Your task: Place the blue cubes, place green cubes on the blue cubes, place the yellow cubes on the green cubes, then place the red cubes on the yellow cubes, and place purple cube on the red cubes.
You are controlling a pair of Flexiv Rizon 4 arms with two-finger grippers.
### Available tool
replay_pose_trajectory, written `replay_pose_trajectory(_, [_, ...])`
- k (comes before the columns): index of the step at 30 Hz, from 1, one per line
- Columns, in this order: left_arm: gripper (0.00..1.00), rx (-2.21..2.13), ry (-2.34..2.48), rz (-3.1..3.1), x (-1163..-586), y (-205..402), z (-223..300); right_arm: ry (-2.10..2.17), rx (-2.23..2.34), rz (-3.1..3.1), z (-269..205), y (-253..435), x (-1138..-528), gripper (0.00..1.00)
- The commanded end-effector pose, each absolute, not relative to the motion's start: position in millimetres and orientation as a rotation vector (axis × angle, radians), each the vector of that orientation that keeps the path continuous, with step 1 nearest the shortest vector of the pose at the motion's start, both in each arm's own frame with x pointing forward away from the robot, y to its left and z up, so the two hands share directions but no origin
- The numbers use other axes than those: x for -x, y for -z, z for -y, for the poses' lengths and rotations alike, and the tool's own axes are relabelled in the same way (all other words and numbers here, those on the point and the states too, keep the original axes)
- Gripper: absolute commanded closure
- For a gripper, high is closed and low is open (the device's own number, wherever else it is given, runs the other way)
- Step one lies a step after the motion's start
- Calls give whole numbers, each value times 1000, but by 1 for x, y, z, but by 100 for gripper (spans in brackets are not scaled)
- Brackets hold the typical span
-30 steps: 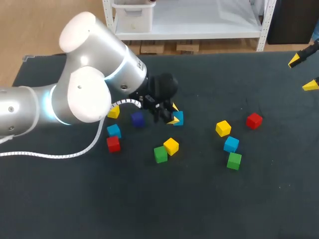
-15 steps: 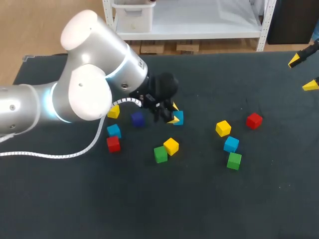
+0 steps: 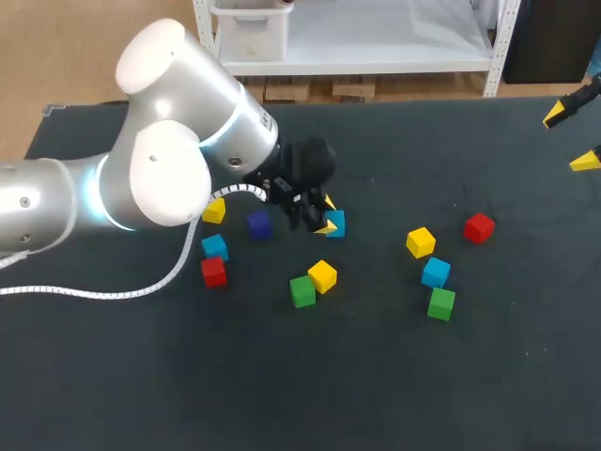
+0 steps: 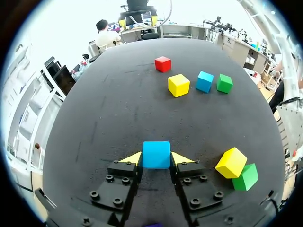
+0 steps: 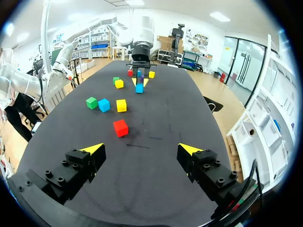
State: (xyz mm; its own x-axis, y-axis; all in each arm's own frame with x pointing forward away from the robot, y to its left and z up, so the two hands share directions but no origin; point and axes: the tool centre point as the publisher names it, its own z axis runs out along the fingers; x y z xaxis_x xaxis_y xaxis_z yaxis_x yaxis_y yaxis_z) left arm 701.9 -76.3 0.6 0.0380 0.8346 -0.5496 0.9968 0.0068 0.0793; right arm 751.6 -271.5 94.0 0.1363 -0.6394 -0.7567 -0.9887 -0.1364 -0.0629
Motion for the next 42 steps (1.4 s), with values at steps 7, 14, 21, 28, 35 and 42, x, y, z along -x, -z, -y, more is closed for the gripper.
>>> replay_pose_trajectory(7, [83,-1882,489,-1844,-705,1,77,-781,1844,-1562,271,-94,-750,0])
replay_pose_trajectory(14, [24,-1884,485,-1852,-706,0,75,-781,1844,-1562,271,-94,-750,0])
replay_pose_trajectory(21, [0,-1868,481,-1865,-706,-5,72,-781,1844,-1562,271,-94,-750,0])
replay_pose_trajectory(28, [0,-1855,487,-1869,-705,-3,70,-781,1844,-1562,271,-94,-750,0])
replay_pose_trajectory(35, [0,-1872,492,-1852,-706,-1,77,-781,1844,-1562,271,-94,-750,0])
replay_pose_trajectory(42, [0,-1869,489,-1855,-711,3,80,-781,1844,-1562,271,-94,-750,0])
